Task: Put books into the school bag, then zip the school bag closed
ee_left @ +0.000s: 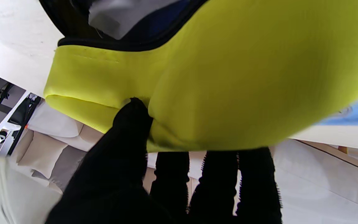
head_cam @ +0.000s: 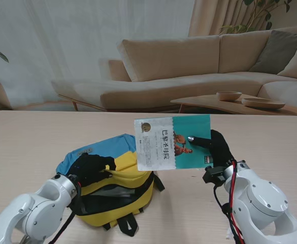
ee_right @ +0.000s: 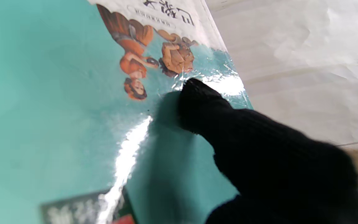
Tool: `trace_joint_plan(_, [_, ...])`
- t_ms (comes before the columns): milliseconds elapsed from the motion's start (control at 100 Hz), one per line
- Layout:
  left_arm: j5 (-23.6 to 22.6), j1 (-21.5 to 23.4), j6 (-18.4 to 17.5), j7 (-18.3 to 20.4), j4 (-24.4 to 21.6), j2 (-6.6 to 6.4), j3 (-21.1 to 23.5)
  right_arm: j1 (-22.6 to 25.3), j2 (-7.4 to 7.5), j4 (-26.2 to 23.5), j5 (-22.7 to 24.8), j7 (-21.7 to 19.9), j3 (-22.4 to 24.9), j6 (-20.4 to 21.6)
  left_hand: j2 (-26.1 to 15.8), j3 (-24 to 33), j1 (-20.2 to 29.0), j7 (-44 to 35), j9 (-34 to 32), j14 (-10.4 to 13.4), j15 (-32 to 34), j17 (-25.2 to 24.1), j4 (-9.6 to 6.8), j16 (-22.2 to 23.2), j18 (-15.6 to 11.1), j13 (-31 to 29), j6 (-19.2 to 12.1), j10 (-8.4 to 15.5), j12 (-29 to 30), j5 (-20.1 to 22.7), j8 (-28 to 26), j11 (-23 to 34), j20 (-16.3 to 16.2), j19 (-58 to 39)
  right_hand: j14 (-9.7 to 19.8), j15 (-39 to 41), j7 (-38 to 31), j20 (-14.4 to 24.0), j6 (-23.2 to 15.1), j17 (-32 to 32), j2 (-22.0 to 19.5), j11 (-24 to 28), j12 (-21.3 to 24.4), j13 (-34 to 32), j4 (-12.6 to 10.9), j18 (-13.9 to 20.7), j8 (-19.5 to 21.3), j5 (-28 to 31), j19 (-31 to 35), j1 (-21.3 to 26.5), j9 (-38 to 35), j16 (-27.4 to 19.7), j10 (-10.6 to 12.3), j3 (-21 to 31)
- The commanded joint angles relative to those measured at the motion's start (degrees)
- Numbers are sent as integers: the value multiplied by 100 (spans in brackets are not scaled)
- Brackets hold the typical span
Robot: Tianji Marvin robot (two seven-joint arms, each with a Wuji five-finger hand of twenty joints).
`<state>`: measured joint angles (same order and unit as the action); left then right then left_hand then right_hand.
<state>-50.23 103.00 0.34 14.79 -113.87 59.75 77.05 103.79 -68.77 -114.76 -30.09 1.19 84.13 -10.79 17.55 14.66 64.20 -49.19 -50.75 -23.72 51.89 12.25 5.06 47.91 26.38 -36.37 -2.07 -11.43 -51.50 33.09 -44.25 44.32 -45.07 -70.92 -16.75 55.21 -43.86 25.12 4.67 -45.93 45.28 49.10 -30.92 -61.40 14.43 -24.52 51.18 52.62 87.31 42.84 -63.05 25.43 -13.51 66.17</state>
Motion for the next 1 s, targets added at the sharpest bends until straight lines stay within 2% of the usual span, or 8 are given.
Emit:
trace_joint_plan(0, [42, -24, -27, -43, -36, 37, 72, 161, 1, -98, -5, -141, -5, -58, -291, -74, 516, -752, -164, -261, 345, 125, -113, 168, 272, -177, -28, -140, 95, 101, -421, 386, -230, -366, -101, 372, -1141, 158, -1074, -226, -529, 446, -214, -491, -223, -108, 648, 1155, 407, 752, -191, 107, -46, 808])
trace_joint_plan(70, [131, -48, -31, -219, 0, 69, 136, 240, 18, -141, -4, -239, 12, -229, -385, -288, 649, -886, -129, -247, 484, 190, -138, 221, 284, -227, 81, -110, 195, -33, -365, 641, -391, -379, -125, 395, -1138, 162, -1037, -244, -510, 455, -212, -494, -219, -120, 635, 1140, 430, 760, -189, 104, -85, 828])
trace_joint_plan(310, [460, -101, -69, -639, 25, 160, 373, 330, 77, -168, 186, -492, -100, -694, -478, -402, 779, -1084, -73, -256, 613, 215, -135, 321, 331, -247, 243, -85, 135, -216, -443, 913, -507, -417, -156, 443, -1155, 160, -1003, -278, -496, 486, -191, -498, -200, -172, 596, 1135, 463, 767, -181, 76, -125, 869])
trace_joint_plan(610, [686, -268, -158, -765, 56, 197, 533, 420, 143, -253, 408, -742, -315, -1212, -583, -567, 890, -1196, -41, -225, 729, 265, -150, 400, 347, -294, 328, -9, 195, -355, -498, 1176, -607, -444, -200, 465, -1159, 154, -959, -334, -483, 506, -146, -525, -184, -212, 548, 1099, 489, 776, -166, 35, -166, 898])
trace_joint_plan(900, [896, -462, -203, -769, 49, 214, 589, 281, 76, -253, 508, -464, -781, -1637, -621, -646, 956, -1242, -10, -232, 749, 262, -162, 418, 347, -282, 359, 38, 252, -392, -550, 1277, -654, -453, -209, 477, -1171, 136, -946, -360, -483, 535, -103, -529, -170, -232, 517, 1083, 489, 782, -159, 2, -181, 912])
trace_joint_plan(930, [917, -484, -196, -774, 44, 216, 582, 260, 63, -251, 495, -426, -829, -1703, -622, -659, 964, -1248, 32, -241, 752, 263, -166, 420, 351, -288, 361, -235, 282, -392, -559, 1257, -665, -454, -221, 472, -1172, 135, -944, -360, -483, 535, -98, -516, -169, -232, 514, 1080, 489, 782, -156, -3, -185, 913])
trace_joint_plan(970, [924, -511, -197, -771, 40, 216, 576, 232, 48, -248, 473, -387, -892, -1782, -628, -674, 971, -1253, 22, -239, 754, 265, -170, 422, 346, -288, 352, -89, 293, -398, -571, 1297, -677, -454, -218, 471, -1172, 132, -936, -357, -489, 535, -92, -512, -167, -232, 508, 1071, 488, 783, -143, -8, -183, 912])
trace_joint_plan(990, [923, -524, -201, -767, 40, 215, 575, 220, 39, -246, 459, -360, -927, -1814, -631, -682, 975, -1253, 46, -235, 754, 267, -173, 423, 337, -291, 351, -217, 314, -400, -577, 1286, -685, -454, -224, 471, -1173, 130, -933, -351, -486, 537, -90, -511, -167, -230, 506, 1068, 485, 785, -140, -10, -183, 912])
